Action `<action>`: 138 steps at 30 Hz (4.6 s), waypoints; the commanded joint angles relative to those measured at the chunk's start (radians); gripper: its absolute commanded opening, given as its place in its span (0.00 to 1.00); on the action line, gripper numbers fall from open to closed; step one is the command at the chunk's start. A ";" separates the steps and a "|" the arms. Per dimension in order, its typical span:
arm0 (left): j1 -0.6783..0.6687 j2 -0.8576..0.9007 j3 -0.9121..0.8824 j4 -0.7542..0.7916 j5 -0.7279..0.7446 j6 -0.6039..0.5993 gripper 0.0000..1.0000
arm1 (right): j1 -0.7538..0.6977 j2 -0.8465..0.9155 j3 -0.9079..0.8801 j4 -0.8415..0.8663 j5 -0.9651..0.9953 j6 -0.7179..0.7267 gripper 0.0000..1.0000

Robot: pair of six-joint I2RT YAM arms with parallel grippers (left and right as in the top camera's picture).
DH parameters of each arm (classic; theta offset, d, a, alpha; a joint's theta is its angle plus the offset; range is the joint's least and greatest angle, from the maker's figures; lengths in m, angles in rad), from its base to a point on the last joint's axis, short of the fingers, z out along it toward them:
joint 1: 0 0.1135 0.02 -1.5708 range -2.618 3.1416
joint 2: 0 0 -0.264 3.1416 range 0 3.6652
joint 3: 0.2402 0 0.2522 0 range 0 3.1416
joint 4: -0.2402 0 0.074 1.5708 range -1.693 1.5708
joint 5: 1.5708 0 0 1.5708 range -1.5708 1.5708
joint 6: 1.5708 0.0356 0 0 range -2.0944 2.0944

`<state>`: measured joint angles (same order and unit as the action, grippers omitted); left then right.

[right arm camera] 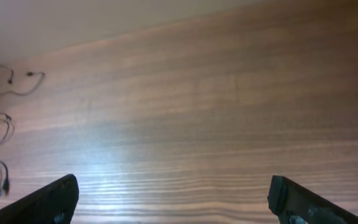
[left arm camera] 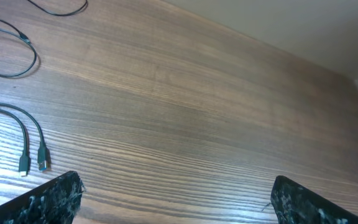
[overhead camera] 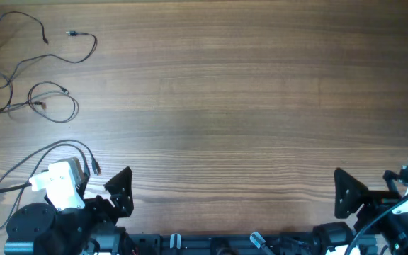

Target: Untangle cables

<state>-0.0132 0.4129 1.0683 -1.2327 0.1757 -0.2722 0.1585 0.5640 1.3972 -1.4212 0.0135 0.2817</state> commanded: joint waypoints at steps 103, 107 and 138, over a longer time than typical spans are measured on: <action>-0.008 -0.410 -1.063 1.154 -0.165 0.171 1.00 | -0.181 -0.559 -1.392 1.427 -0.121 -0.255 1.00; -0.008 -0.410 -1.063 1.153 -0.150 0.264 1.00 | -0.181 -0.559 -1.392 1.426 -0.121 -0.255 1.00; -0.008 -0.409 -1.063 1.157 -0.166 0.328 1.00 | -0.181 -0.559 -1.392 1.426 -0.121 -0.255 1.00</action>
<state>-0.0299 0.0135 0.0116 -0.0746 0.0154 0.0406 -0.0269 0.0154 0.0063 -0.0002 -0.1223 0.0113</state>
